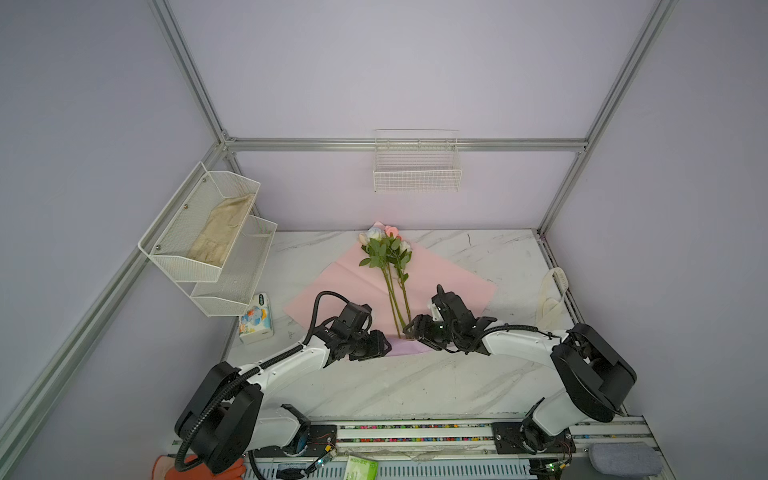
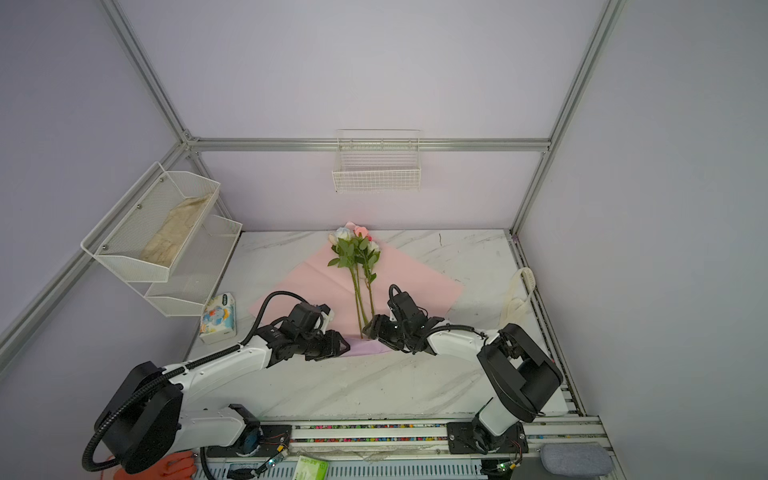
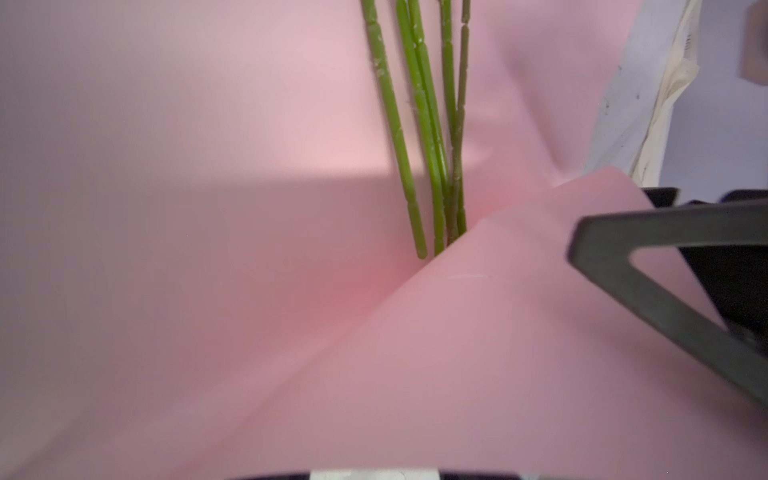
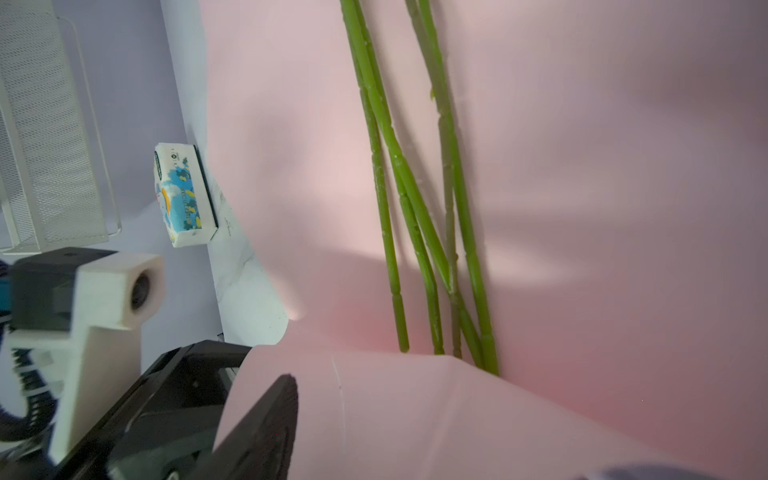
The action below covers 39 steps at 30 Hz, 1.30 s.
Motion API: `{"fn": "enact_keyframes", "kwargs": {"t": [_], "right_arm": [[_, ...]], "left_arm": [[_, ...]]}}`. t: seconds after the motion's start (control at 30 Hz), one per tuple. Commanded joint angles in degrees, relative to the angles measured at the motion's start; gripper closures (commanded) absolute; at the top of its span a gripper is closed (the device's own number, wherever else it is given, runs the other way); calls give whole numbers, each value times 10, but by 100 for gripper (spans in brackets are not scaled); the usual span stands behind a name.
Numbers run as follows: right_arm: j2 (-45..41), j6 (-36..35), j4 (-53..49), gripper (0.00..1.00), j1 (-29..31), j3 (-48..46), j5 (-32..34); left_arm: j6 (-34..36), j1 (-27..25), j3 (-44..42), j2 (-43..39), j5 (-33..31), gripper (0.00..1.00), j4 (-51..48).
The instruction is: Tie the bouquet of fake flowers
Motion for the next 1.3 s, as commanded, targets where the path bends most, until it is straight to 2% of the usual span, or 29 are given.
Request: {"fn": "enact_keyframes", "kwargs": {"t": [0.0, 0.07, 0.33, 0.5, 0.57, 0.67, 0.73, 0.8, 0.9, 1.1, 1.27], "right_arm": [[-28, -30, -48, 30, -4, 25, 32], [-34, -57, -88, 30, -4, 41, 56], [-64, -81, -148, 30, -3, 76, 117], [-71, -99, -174, 31, 4, 83, 124], [-84, -98, -169, 36, 9, 73, 137], [-82, -84, -114, 49, 28, 51, 99], [-43, -100, -121, 66, 53, 64, 88], [13, -120, -168, 80, 81, 100, 107], [76, -131, -231, 89, 115, 152, 172], [145, -144, -288, 91, 145, 207, 219], [173, -164, -284, 91, 149, 224, 198]], "left_arm": [[-21, -1, 15, 11, -38, 57, 22], [-28, -1, 9, 14, -45, 57, 24], [-45, 3, 4, 28, -72, 57, -6], [-47, 4, 5, 35, -71, 58, -4], [-48, 4, 7, 39, -74, 59, -10], [-49, 4, 4, 40, -72, 60, -9], [-49, 4, 1, 43, -70, 61, -7], [-49, 4, 1, 43, -68, 62, -9], [-50, 4, 0, 43, -69, 63, -10], [-51, 5, 3, 40, -71, 63, -12], [-48, 5, 1, 28, -68, 62, -10]]}}
